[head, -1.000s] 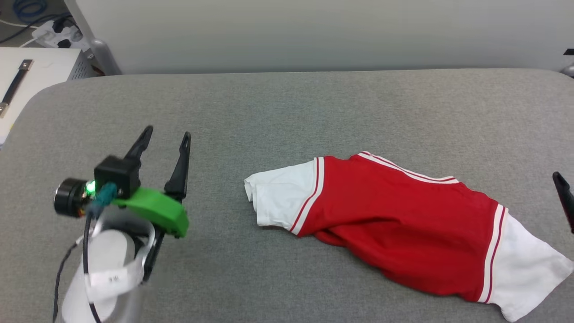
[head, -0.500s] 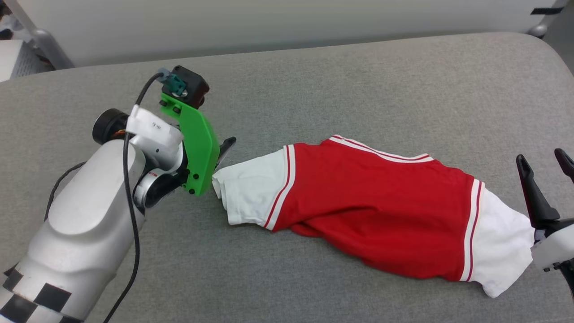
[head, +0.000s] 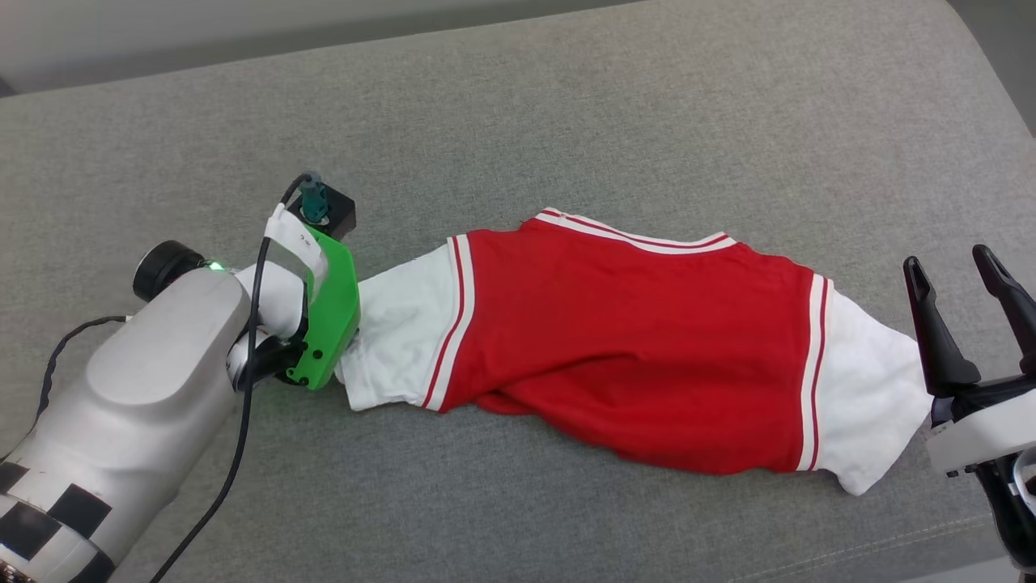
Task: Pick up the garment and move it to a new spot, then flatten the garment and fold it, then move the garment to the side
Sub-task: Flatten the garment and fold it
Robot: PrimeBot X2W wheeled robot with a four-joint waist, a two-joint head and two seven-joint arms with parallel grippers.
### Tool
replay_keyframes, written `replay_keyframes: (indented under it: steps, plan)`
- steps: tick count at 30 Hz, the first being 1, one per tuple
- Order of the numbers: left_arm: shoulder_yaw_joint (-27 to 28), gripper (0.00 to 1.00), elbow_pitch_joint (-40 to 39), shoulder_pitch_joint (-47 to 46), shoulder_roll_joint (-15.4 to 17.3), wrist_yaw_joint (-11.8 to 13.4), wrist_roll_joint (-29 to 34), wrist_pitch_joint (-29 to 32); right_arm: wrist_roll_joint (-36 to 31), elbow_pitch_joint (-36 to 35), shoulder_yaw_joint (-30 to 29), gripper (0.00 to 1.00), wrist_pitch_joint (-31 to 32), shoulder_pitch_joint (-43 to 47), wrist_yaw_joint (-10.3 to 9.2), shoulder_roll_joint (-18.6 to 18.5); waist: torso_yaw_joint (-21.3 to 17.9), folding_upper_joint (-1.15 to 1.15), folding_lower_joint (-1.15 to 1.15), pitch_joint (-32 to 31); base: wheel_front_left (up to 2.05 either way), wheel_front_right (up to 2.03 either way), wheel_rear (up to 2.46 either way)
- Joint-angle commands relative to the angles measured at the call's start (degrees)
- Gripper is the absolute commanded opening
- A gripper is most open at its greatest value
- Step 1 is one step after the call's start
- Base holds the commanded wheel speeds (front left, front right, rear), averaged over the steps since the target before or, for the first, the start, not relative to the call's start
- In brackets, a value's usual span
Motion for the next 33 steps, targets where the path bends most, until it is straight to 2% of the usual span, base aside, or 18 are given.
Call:
replay_keyframes:
  steps: [1, 6, 7, 8, 10, 14, 21, 25, 30, 33]
  plan:
    - [-0.9, 1.0, 0.79, -0.86, 0.21, -0.16, -0.7, -0.34, -0.27, 0.27, 0.19, 1.0, -0.64, -1.04, -0.04, 0.06, -1.4, 0.0, 0.0, 1.59, 0.0, 0.0, 0.0]
    - [-6.63, 1.0, 2.38, -0.69, 0.75, -0.16, -3.09, 1.78, 0.0, 1.01, 0.04, 1.0, -1.14, -1.66, -0.04, -0.32, -1.48, 0.0, 0.0, 2.22, 0.0, 0.0, 0.0]
    - [-7.67, 0.75, 2.45, -0.75, 0.99, -0.16, -3.64, 1.85, 0.02, 1.13, 0.03, 1.0, -1.17, -1.85, -0.04, -0.44, -1.46, 0.0, 0.0, 2.24, 0.0, 0.0, 0.0]
    - [-8.41, 0.0, 2.4, -0.69, 1.13, -0.16, -4.36, 1.86, 0.03, 1.22, 0.02, 1.0, -1.18, -2.0, -0.04, -0.5, -1.41, 0.0, 0.0, 2.25, 0.0, 0.0, 0.0]
    - [-9.81, 0.0, 2.49, -0.92, 1.69, -0.16, -5.1, 0.85, 0.03, 1.44, 0.06, 1.0, -1.2, -2.23, -0.04, -0.63, -1.17, 0.0, 0.0, 2.07, 0.0, 0.0, 0.0]
    - [-10.09, 0.0, 3.81, -1.77, 1.96, -0.16, -5.56, -5.48, 0.59, 1.96, 0.03, 1.0, -0.94, -2.38, -0.04, -1.29, -0.33, 0.0, 0.0, 0.75, 0.0, 0.0, 0.0]
    - [-8.26, 0.0, 3.38, -5.52, 4.14, -0.14, -3.94, -18.07, 2.85, 2.45, -1.29, 1.0, 2.84, -3.28, -0.04, -7.93, 2.35, 0.0, 0.0, -2.62, 0.0, 0.0, 0.0]
    - [-6.42, 0.0, 1.74, -6.85, 6.56, 0.85, -3.12, -22.16, 5.61, 2.14, 1.18, 1.0, 9.17, -4.23, -0.04, -14.27, 3.94, 0.0, 0.0, -3.48, 0.0, 0.0, 0.0]
    - [-5.32, 0.0, -1.58, -7.03, 8.45, 2.0, -2.86, -24.31, 13.88, 1.48, 7.4, 1.0, 23.25, -5.28, -0.04, -22.67, 6.32, 0.0, 0.0, -3.31, 0.0, 0.0, 0.0]
    - [-5.31, 0.0, -3.86, -6.95, 8.7, 2.76, -2.56, -24.61, 18.11, 2.05, 10.22, 1.0, 31.72, -7.42, -0.04, -26.0, 7.61, 0.0, 0.0, -2.69, 0.0, 0.0, 0.0]
